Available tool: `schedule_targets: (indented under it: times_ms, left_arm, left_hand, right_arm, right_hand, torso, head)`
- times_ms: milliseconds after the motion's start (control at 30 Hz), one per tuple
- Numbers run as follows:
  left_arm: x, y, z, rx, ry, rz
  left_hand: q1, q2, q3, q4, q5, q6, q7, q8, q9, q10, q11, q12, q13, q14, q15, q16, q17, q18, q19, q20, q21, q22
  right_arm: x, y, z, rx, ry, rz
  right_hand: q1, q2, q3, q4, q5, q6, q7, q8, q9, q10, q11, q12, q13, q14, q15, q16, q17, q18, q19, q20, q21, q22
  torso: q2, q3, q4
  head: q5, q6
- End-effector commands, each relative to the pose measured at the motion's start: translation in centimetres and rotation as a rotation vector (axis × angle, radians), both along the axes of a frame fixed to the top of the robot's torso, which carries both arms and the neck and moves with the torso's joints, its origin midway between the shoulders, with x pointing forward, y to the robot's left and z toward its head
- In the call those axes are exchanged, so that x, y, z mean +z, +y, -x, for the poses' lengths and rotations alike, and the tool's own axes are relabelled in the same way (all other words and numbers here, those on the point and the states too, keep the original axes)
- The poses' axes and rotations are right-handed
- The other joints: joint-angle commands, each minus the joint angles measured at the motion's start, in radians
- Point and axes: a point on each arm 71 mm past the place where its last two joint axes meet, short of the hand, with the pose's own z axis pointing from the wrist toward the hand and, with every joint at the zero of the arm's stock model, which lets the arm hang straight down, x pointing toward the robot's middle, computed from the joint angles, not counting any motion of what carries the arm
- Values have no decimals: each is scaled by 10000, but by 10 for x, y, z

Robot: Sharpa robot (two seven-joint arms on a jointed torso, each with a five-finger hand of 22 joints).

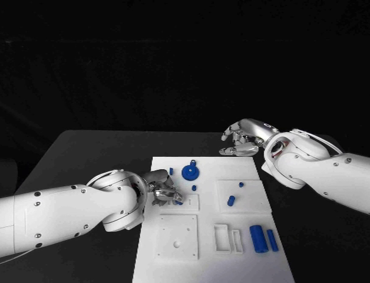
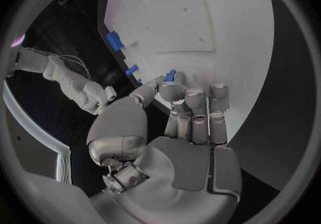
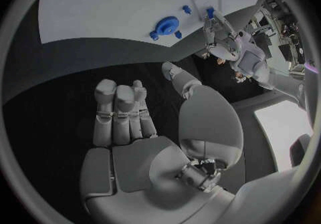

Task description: Assemble the parts on the task board

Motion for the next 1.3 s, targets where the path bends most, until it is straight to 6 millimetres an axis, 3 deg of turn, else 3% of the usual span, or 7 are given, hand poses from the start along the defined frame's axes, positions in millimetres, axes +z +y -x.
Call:
schedule_targets:
  times_ms: [33,1300]
  left_arm:
    - [0,0,0,24,-193,36]
    - [-1,-2,2,-208,-146,-156]
  left_hand:
    - [53,150,36,30,-58,1309,-1106,17,91,-497,-481,63,8,165,-691,51,-18,178,40,-1524,67,12]
    - [61,177,43,11,-85,1296,-1106,2,117,-525,-481,110,-9,153,-702,95,-70,196,34,-1518,135,-8]
  right_arm:
    - [0,1,0,82,71,72]
    - [-1,2,1,132,137,123]
  right_hand:
    - [92,-16,9,52,50,-173,272,48,17,39,-34,48,-18,37,-11,-44,-10,481,29,-27,-54,21]
    - [89,-12,-5,95,80,-170,268,54,22,43,-37,67,-39,40,-15,-40,-15,481,37,-26,-61,31]
  torso:
    - [1,-12,-2]
    - [-1,0,3]
  head:
    - [-18,4]
    - [-34,-11]
